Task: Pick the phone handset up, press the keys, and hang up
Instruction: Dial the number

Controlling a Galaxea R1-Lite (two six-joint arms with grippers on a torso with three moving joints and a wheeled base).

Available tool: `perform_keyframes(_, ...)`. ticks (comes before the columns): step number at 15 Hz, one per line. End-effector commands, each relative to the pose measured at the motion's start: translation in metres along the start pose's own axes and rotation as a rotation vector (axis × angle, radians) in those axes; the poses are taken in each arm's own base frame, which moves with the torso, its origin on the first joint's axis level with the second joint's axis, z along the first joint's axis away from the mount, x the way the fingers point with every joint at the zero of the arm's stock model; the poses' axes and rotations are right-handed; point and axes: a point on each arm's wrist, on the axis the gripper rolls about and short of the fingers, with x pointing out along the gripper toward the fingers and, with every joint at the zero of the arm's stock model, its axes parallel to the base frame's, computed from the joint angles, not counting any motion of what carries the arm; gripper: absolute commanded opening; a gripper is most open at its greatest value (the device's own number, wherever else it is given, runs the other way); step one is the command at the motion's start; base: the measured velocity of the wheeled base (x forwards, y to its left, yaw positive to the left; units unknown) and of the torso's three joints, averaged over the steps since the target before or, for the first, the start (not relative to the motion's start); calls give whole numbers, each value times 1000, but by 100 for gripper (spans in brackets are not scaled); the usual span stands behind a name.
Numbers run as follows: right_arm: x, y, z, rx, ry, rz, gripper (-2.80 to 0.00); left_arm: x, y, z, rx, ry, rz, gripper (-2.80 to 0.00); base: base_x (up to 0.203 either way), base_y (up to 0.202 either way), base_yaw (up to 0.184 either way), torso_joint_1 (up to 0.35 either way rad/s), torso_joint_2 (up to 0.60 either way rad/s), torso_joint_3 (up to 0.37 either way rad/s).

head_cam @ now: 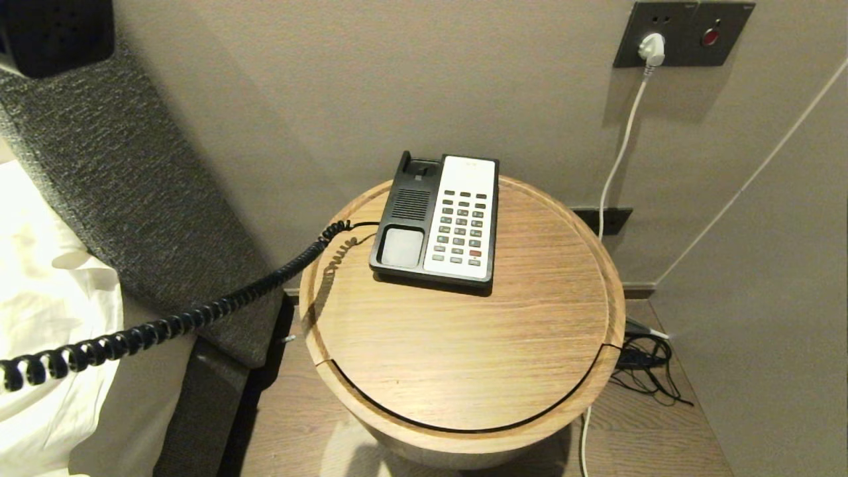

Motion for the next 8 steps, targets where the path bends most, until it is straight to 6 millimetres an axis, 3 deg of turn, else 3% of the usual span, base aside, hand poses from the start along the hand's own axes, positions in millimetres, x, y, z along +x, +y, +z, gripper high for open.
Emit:
perform_keyframes(1,0,0,0,-4,-4,1,-280,-1,0,-1,-5,1,2,-280,0,0,0,0,0,0)
perform_keyframes(6,-2,0,6,4,-32,3,-280,-3,3,-3,-8,13,-3,-280,0,0,0,0,0,0)
perform_keyframes(8,-18,0,41,14,-98,23,-280,-7,3,-5,-7,13,-8,-280,0,0,0,0,0,0)
